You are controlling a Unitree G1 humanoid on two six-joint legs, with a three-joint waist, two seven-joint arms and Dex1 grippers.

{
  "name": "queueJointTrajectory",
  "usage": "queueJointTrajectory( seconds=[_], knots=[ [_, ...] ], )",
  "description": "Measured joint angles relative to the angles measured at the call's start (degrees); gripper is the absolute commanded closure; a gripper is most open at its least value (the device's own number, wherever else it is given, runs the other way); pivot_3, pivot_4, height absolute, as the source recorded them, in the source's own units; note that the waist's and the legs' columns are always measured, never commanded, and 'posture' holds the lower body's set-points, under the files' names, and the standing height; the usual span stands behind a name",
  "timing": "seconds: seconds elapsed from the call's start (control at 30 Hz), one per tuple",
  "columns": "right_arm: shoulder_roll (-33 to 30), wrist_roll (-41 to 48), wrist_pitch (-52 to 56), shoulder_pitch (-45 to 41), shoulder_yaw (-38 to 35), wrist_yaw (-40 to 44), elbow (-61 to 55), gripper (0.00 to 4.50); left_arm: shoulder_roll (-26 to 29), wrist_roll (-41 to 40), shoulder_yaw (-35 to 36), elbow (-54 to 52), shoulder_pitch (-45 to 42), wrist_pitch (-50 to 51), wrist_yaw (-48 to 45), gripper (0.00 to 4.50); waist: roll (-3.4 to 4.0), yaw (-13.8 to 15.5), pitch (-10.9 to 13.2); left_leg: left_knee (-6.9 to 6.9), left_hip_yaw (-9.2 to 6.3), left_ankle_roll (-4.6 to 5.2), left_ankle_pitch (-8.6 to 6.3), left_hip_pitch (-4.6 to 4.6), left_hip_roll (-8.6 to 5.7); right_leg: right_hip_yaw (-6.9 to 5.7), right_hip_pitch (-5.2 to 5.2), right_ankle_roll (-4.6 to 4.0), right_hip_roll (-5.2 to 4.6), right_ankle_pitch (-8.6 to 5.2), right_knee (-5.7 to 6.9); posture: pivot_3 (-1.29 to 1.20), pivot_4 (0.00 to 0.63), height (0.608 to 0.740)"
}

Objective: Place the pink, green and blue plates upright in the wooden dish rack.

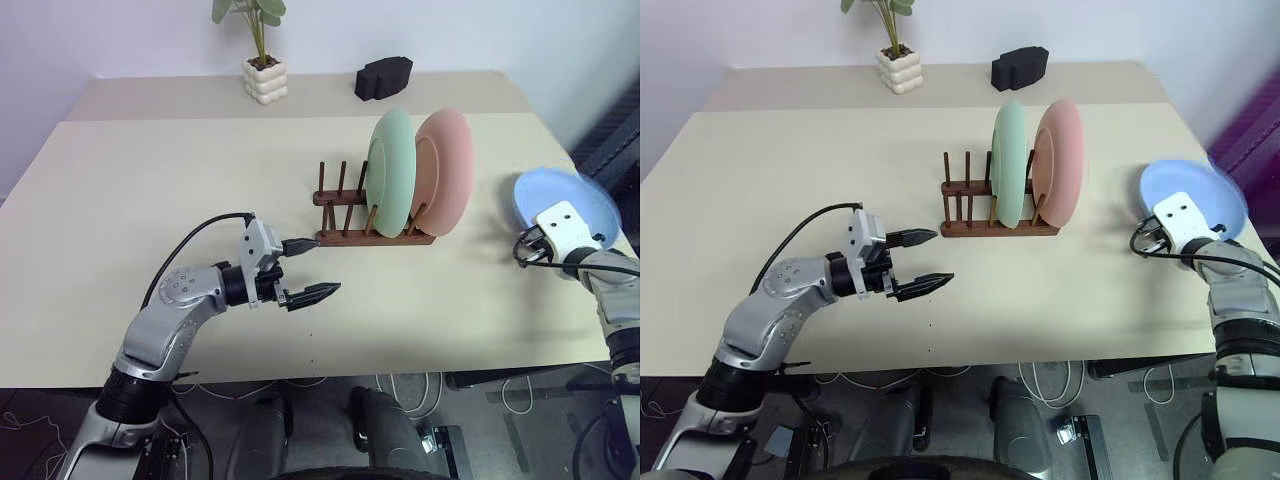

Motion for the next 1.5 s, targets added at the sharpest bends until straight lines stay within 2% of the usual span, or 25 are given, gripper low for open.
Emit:
queueJointTrajectory(
  seconds=[0.17, 0.33, 0.43, 0.53, 0.63, 0.73, 0.8, 0.87, 1.0, 1.17, 1.5],
  knots=[
    [0.0, -2.1, -2.2, 1.6, 0.0, -2.6, -2.4, 4.49, 0.2, 0.0, 0.1, -0.2, 0.0, 0.0, -0.1, 0.0, 0.03, 0.0, 0.0, 0.0, 0.02, 0.0, 0.0, 0.05, 0.0, 0.02, 0.01, 0.0, -0.01, 0.0, 0.05, 0.0, 0.15, 0.74],
    [-1.1, -5.1, -4.5, 2.5, -2.2, -9.9, -13.1, 4.49, 0.7, 0.0, 0.2, 0.1, 0.4, -0.6, -0.6, 0.0, 0.2, -0.2, 0.0, -0.01, 0.07, 0.0, 0.0, 0.07, 0.0, 0.08, -0.04, 0.01, 0.0, -0.01, 0.13, 0.0, 0.15, 0.74],
    [-1.2, -4.2, -4.6, -1.4, -5.7, -11.9, -24.4, 4.49, 0.9, 0.2, 0.5, 1.2, 0.5, -1.5, -0.8, 0.0, 0.31, -0.4, 0.1, -0.03, 0.08, 0.0, 0.0, 0.12, 0.01, 0.11, -0.07, 0.02, 0.03, 0.0, 0.18, 0.0, 0.15, 0.74],
    [-1.1, -1.3, -4.4, -8.8, -6.4, -10.9, -36.7, 4.49, 0.9, 0.4, 0.6, 2.3, -0.1, -2.0, -0.9, 0.0, 0.3, -0.2, 0.0, -0.05, -0.02, 0.0, 0.0, 0.14, 0.07, 0.05, -0.05, 0.03, 0.11, -0.01, 0.2, 0.0, 0.15, 0.74],
    [1.3, 4.7, -2.6, -14.9, -5.3, -6.9, -47.5, 4.49, 1.0, 1.2, 1.8, 4.1, -0.7, -3.1, -0.5, 0.0, 0.19, 0.1, 0.0, -0.07, -0.11, 0.0, 0.0, 0.12, 0.09, -0.02, -0.01, 0.05, 0.12, -0.01, 0.19, 0.0, 0.15, 0.74],
    [4.9, 10.6, 1.3, -16.1, -3.0, -3.8, -53.7, 4.49, 1.6, 1.6, 3.0, 5.7, -1.2, -3.8, -0.3, 0.0, 0.13, 0.3, 0.0, -0.01, -0.08, 0.0, 0.0, 0.11, 0.06, -0.03, 0.06, 0.01, 0.01, -0.02, 0.12, 0.0, 0.15, 0.74],
    [13.7, 22.4, 8.6, -17.7, -1.4, -3.6, -58.5, 4.49, 3.0, 1.9, 4.5, 6.7, -1.9, -3.8, 0.2, 0.0, 0.14, -0.2, 0.0, 0.0, -0.04, 0.0, 0.0, 0.16, 0.09, 0.03, 0.04, 0.02, -0.01, 0.01, 0.19, 0.0, 0.15, 0.74],
    [19.2, 32.0, 14.2, -18.8, 0.2, -3.9, -63.0, 4.49, 3.4, 2.1, 5.8, 6.8, -2.5, -3.8, 0.6, 0.0, 0.18, -0.2, 0.1, -0.04, -0.09, 0.0, 0.0, 0.18, 0.14, -0.02, 0.01, 0.19, 0.03, 0.09, 0.29, 0.0, 0.15, 0.74],
    [25.6, 45.8, 22.1, -19.8, 0.3, -7.2, -67.0, 4.49, 4.7, 2.4, 7.3, 6.8, -1.8, -3.8, 0.9, 0.0, 0.15, 0.3, 0.1, -0.07, -0.16, 0.0, 0.0, 0.14, 0.15, -0.11, 0.02, 0.19, 0.01, 0.09, 0.27, 0.0, 0.15, 0.74],
    [34.0, 60.4, 30.0, -16.0, -0.8, -18.0, -67.4, 4.49, 5.1, 2.4, 8.2, 6.7, -0.2, -3.8, 1.0, 0.0, 0.14, 0.0, 0.0, -0.07, -0.12, 0.0, 0.0, 0.18, 0.15, -0.08, 0.04, 0.03, -0.03, 0.01, 0.27, 0.0, 0.15, 0.74],
    [38.1, 69.5, 37.9, -9.8, 0.4, -30.5, -66.6, 4.49, 5.2, 2.5, 8.4, 7.9, 0.6, -4.6, 0.1, 0.0, 0.15, -0.2, 0.0, -0.09, -0.11, 0.01, 0.0, 0.15, 0.14, -0.08, -0.03, 0.03, 0.04, 0.01, 0.28, 0.0, 0.15, 0.74]
  ],
)
